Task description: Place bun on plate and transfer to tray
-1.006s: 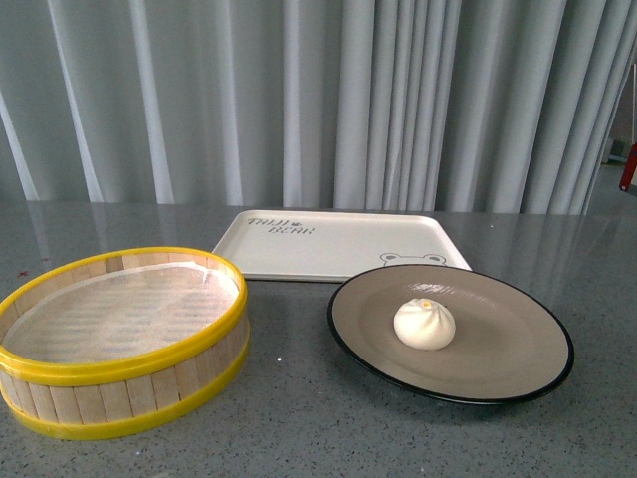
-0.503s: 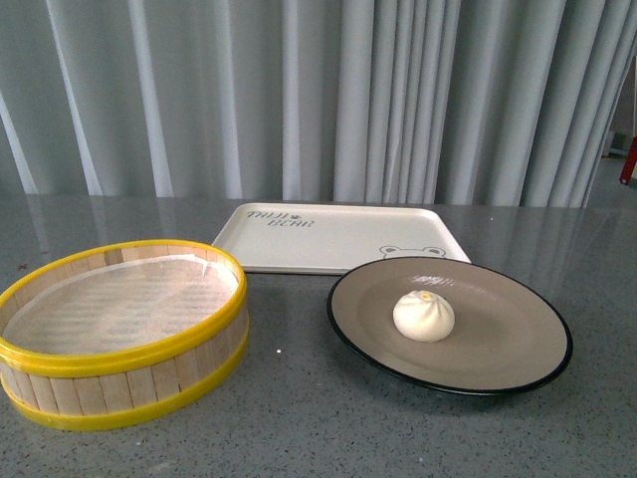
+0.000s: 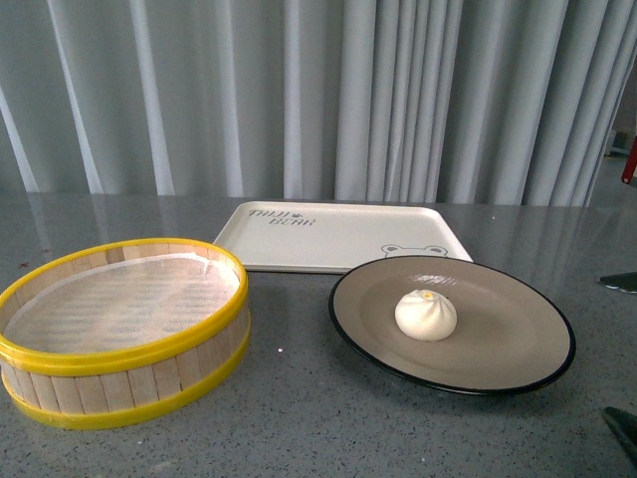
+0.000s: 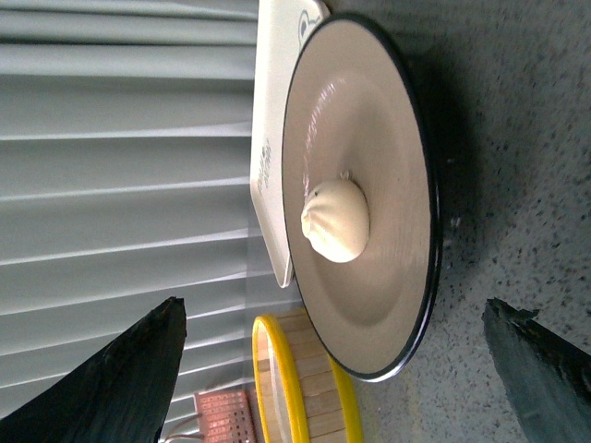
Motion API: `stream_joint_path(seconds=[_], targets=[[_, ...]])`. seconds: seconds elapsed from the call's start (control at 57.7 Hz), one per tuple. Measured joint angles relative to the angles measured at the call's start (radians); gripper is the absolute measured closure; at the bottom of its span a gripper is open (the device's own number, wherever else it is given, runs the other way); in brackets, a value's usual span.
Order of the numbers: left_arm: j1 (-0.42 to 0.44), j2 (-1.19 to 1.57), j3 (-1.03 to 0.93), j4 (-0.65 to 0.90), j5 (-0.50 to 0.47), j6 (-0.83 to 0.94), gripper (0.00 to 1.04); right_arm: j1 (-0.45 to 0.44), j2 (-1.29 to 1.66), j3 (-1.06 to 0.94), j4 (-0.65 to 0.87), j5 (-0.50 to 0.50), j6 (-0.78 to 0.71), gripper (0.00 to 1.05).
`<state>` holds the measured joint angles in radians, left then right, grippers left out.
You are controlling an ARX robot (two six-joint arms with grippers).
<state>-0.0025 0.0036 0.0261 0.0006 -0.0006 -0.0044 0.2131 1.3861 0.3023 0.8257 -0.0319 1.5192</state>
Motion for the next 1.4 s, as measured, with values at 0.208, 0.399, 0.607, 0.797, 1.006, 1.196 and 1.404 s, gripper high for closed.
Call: stream_joint_path(seconds=[0.208,0.399,0.607,0.797,1.006,1.196,1.404], targets=[[0.0,0.0,0.0,0.0,0.0,0.0,0.07,0.049,0.073,0.075,-0.042,-0.01,0.052,0.08],[0.0,0.0,0.0,0.0,0.0,0.0,0.07,0.061,0.15,0.157,-0.099,-0.042,0.078,0.08],[0.0,0.0,0.0,0.0,0.0,0.0,0.07,0.058,0.249,0.234,-0.113,-0.079,0.084,0.08],[0.0,0.0,0.0,0.0,0.0,0.0,0.07,0.047,0.309,0.28,-0.122,-0.099,0.081,0.08],[0.0,0.0,0.0,0.0,0.0,0.0,0.07,0.038,0.344,0.327,-0.137,-0.105,0.075,0.08],[0.0,0.0,0.0,0.0,0.0,0.0,0.07,0.037,0.389,0.365,-0.134,-0.111,0.073,0.08],[0.0,0.0,0.0,0.0,0.0,0.0,0.07,0.044,0.441,0.391,-0.138,-0.126,0.066,0.1]])
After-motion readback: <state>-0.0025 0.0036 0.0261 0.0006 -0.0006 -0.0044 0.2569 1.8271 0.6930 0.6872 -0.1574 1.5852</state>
